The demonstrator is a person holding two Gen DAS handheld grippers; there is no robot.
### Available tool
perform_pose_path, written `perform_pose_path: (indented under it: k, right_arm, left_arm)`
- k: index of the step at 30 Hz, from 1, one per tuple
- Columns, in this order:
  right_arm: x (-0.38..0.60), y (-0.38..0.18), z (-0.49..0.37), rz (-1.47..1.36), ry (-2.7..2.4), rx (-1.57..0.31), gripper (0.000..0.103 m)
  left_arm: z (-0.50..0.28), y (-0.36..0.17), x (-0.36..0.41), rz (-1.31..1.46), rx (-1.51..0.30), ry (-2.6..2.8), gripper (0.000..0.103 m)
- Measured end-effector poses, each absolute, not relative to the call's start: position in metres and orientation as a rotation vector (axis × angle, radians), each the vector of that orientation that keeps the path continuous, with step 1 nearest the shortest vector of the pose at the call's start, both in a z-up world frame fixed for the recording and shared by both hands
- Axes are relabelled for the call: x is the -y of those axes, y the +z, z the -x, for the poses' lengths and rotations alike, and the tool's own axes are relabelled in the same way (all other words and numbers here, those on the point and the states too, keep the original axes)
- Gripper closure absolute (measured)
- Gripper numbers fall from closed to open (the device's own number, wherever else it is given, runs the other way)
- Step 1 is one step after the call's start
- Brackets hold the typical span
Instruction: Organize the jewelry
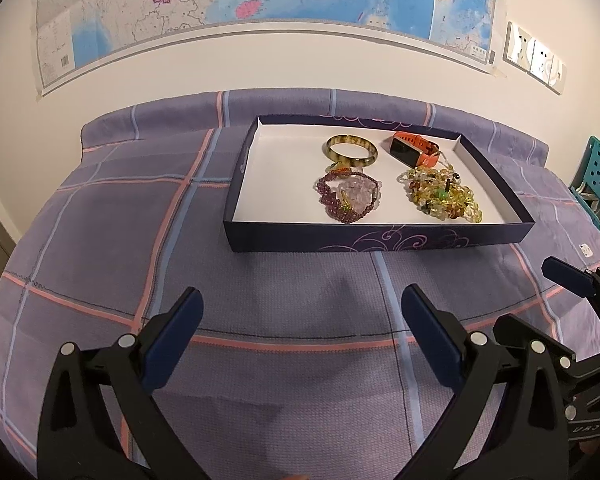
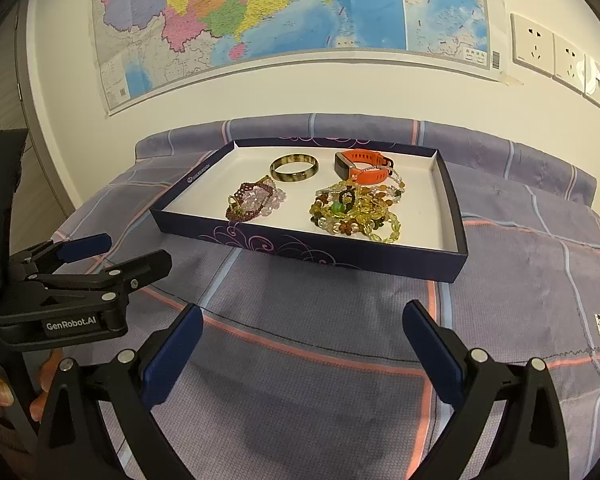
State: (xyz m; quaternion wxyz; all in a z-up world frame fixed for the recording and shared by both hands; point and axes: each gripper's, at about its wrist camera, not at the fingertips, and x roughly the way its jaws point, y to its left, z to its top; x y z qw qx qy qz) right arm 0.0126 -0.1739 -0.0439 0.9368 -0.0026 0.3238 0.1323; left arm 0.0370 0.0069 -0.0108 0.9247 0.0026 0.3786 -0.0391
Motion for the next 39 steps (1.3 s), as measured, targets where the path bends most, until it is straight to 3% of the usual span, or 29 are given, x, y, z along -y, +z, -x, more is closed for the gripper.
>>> perform_pose_path:
  k: [39]
  right_arm:
    - [0.1771, -0.0466, -0.0151, -0.003, 0.268, -0.668, 0.007]
  left_arm:
    - [-0.0376, -0.0123, -0.0074, -0.003, -0.784, -0.076, 0.005]
